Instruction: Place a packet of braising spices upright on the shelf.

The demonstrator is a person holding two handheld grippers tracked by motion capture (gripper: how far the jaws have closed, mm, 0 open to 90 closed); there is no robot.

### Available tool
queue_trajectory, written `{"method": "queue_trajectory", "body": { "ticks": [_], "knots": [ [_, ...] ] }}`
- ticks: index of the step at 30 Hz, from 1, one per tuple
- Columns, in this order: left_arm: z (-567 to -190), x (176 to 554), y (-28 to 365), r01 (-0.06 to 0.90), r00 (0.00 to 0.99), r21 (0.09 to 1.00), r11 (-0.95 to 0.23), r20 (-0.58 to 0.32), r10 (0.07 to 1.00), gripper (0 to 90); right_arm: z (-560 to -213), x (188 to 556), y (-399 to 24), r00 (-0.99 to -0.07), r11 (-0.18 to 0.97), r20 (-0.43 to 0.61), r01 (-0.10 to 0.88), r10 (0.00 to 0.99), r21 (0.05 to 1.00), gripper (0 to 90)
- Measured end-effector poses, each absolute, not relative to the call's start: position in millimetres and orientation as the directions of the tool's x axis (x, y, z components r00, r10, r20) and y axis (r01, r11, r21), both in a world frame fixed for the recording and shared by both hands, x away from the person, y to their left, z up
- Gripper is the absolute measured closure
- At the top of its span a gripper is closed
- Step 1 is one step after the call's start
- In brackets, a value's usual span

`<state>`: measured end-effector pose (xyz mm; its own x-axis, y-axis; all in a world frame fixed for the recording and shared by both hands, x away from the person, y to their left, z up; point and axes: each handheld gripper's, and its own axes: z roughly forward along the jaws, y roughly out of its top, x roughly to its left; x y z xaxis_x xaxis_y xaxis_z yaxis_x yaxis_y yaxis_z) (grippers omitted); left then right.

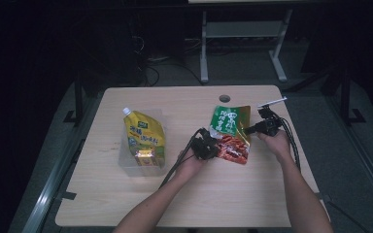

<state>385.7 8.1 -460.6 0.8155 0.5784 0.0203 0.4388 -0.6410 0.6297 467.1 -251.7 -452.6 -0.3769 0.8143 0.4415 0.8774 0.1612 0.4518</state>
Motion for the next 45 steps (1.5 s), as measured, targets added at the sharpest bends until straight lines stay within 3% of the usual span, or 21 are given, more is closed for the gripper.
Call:
{"method": "queue_trajectory", "body": {
  "ticks": [9, 17, 35, 45],
  "knots": [
    [-460.6, 385.7, 7.5, 0.443, 0.815, 0.629, -0.639, 0.015, 0.579, 85.0, -457.6, 470.4, -250.1, -0.364, 0.147, 0.473, 0.888, 0.802, 0.436, 78.4],
    [-460.1, 386.1, 7.8, 0.444, 0.817, 0.624, -0.643, 0.013, 0.576, 85.1, -461.9, 472.5, -246.3, -0.363, 0.154, 0.473, 0.893, 0.803, 0.423, 75.7],
    [-461.3, 386.2, 6.8, 0.447, 0.813, 0.637, -0.628, 0.003, 0.582, 85.3, -460.5, 472.2, -234.3, -0.396, 0.200, 0.441, 0.882, 0.805, 0.427, 89.4],
    [-455.1, 382.5, 11.4, 0.452, 0.813, 0.662, -0.598, -0.030, 0.582, 74.3, -441.3, 462.1, -233.3, -0.427, 0.210, 0.407, 0.853, 0.807, 0.478, 89.9]
  ]
}}
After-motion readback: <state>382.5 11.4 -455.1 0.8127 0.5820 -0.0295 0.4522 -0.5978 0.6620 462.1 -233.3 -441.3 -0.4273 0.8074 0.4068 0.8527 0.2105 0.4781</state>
